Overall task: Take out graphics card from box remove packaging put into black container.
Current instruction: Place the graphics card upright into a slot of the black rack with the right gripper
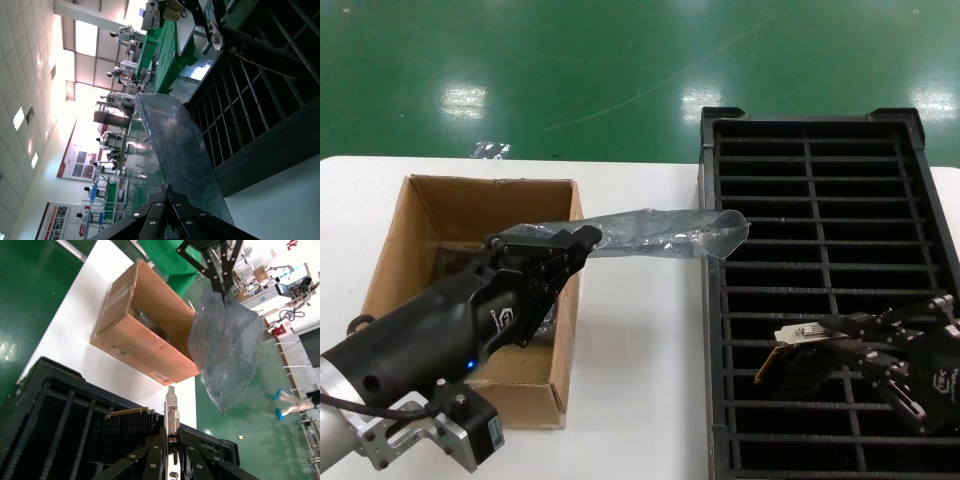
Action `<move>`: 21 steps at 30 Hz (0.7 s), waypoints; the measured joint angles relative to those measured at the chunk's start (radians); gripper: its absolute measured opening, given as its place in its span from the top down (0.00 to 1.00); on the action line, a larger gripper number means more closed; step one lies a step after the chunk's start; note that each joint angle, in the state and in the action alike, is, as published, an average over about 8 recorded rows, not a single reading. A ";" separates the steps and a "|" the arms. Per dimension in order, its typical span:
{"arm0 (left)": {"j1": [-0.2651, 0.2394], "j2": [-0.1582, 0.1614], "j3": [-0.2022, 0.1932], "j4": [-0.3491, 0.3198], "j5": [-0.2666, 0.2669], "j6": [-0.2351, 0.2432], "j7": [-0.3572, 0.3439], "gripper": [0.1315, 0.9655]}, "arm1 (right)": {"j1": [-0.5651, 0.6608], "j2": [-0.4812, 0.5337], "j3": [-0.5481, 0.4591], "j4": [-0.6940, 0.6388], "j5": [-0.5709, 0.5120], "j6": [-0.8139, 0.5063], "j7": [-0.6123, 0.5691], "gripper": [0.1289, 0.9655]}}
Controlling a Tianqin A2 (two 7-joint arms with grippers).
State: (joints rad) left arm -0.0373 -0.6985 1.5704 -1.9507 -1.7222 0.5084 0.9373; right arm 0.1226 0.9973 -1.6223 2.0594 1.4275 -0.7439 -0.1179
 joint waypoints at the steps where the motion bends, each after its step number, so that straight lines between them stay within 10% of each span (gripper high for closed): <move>1: 0.000 0.000 0.000 0.000 0.000 0.000 0.000 0.99 | 0.002 -0.006 -0.004 0.000 -0.010 0.002 -0.005 0.95; 21: 0.000 0.000 0.000 0.000 0.000 0.000 0.000 0.99 | 0.003 -0.108 -0.041 -0.004 -0.215 0.006 0.016 0.95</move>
State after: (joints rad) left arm -0.0373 -0.6985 1.5704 -1.9507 -1.7221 0.5085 0.9373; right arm 0.1255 0.8889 -1.6637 2.0554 1.2126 -0.7384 -0.1024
